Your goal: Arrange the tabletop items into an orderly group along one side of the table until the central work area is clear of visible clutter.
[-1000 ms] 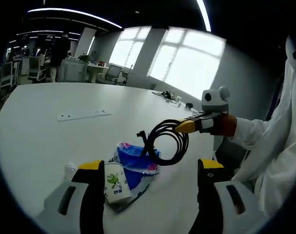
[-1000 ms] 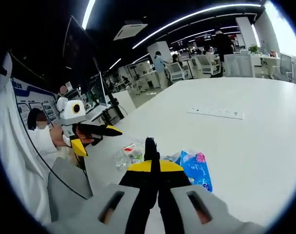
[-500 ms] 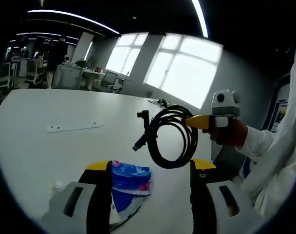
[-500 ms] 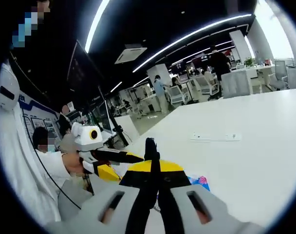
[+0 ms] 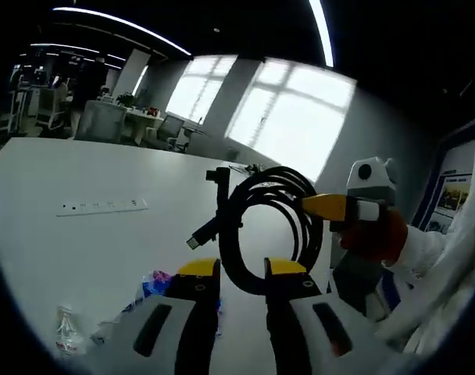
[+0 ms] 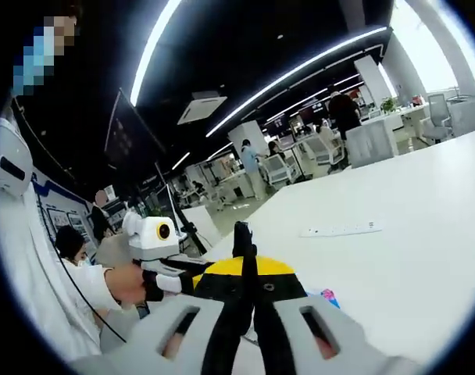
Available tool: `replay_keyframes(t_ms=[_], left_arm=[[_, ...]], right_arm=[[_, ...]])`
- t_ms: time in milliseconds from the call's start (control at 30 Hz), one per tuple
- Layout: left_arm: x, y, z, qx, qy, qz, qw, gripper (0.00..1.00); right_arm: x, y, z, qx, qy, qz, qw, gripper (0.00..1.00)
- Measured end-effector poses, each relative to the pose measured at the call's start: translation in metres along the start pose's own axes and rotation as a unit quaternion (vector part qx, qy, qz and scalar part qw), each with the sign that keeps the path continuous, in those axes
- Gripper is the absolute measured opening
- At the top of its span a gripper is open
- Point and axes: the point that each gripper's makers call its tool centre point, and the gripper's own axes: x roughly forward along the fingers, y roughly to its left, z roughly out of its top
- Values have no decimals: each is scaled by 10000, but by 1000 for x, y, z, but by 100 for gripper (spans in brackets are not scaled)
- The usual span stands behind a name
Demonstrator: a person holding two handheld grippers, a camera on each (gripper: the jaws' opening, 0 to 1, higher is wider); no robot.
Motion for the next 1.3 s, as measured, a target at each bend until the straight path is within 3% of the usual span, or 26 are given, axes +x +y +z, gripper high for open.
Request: replay_keyframes(t_ms=[167, 500, 800, 1300], left_arm=[[9, -4, -1, -22, 49, 14, 10000, 13], [34, -17, -15, 98, 467, 108, 9988, 9], [65, -36, -22, 134, 625, 16, 9980, 9], [128, -44, -30, 265, 1045, -110, 9941, 7]], right_arm=[[-10, -10, -1, 140, -86, -173, 9997, 0], [-36, -31, -9, 285, -172, -604, 9976, 0], [-68, -65, -9, 434, -337, -1061, 9928, 0], [-99, -119, -18, 877, -549, -1873, 9768, 0]])
